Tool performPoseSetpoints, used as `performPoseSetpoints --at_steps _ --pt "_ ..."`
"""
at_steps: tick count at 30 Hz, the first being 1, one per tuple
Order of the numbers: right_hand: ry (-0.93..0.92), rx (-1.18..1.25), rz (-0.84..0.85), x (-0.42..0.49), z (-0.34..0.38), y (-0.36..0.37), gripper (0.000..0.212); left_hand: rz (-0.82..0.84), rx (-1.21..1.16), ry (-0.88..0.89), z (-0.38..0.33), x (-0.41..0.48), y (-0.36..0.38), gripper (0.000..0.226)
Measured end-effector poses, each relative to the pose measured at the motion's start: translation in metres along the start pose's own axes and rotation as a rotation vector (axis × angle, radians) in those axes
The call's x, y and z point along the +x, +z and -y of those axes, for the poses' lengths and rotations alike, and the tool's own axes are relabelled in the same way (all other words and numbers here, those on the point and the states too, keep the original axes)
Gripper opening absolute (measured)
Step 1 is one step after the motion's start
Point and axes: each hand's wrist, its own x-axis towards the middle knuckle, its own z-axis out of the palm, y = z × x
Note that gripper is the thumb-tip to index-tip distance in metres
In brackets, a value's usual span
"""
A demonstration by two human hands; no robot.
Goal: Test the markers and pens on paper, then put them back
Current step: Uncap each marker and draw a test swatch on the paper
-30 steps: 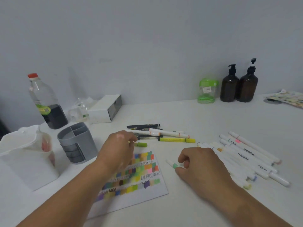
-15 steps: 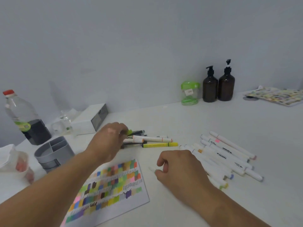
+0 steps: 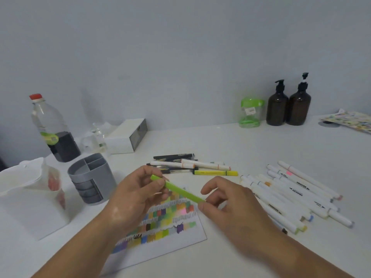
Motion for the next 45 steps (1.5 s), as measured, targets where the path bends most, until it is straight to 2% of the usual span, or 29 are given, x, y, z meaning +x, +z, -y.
performPoseSetpoints --at_steps 2,5,7,10,14,17,20,23,26,29,33,36,39,42,45 --pt "-0.008 0.087 -0.073 0.002 -0.001 0.000 0.013 -0.011 0.204 0.014 0.006 -0.009 -0.008 0.006" --pt "0.000 0.240 -0.111 0.005 -0.002 0.002 0.014 0.053 0.835 0.166 0.013 -0.017 -0.012 0.017" --pt "0.003 0.352 -0.077 0.006 0.000 0.007 0.013 0.123 1.023 0.285 0.013 -0.020 -0.005 0.022" --pt "0.022 0.542 0.000 0.006 0.004 0.014 0.018 0.234 1.016 0.339 0.011 -0.026 0.009 0.025" --pt "0.059 0.684 0.078 0.004 0.007 0.022 0.018 0.293 0.956 0.330 0.005 -0.034 0.015 0.025" --pt "0.042 0.697 0.139 0.001 0.011 0.032 0.023 0.344 0.916 0.357 0.000 -0.039 0.019 0.024" --pt "0.018 0.598 0.125 0.001 0.011 0.035 0.012 0.367 0.948 0.335 0.000 -0.040 0.021 0.025" --pt "-0.006 0.558 0.136 0.000 0.012 0.036 0.013 0.398 0.971 0.312 0.001 -0.040 0.023 0.031" --pt "0.001 0.671 0.152 0.000 0.014 0.035 0.002 0.375 0.974 0.333 0.001 -0.040 0.025 0.031" --pt "-0.022 0.699 0.121 0.001 0.015 0.033 0.007 0.388 0.988 0.334 -0.001 -0.038 0.020 0.025" --pt "0.037 0.766 -0.017 0.006 0.010 0.021 0.010 0.241 1.184 0.193 -0.015 -0.033 -0.029 0.053" --pt "0.063 0.770 -0.043 0.007 0.006 0.017 0.020 0.281 1.375 0.060 -0.032 -0.036 -0.069 0.044" --pt "0.045 0.740 -0.033 0.003 0.006 0.018 0.003 0.338 1.475 -0.066 -0.027 -0.041 -0.086 0.041" --pt "-0.032 0.541 0.045 -0.004 0.011 0.022 0.006 0.269 1.447 0.029 -0.010 -0.044 -0.087 0.046" --pt "-0.051 0.498 0.114 -0.009 0.027 0.030 0.005 0.238 1.418 0.109 0.003 -0.041 -0.079 0.047"
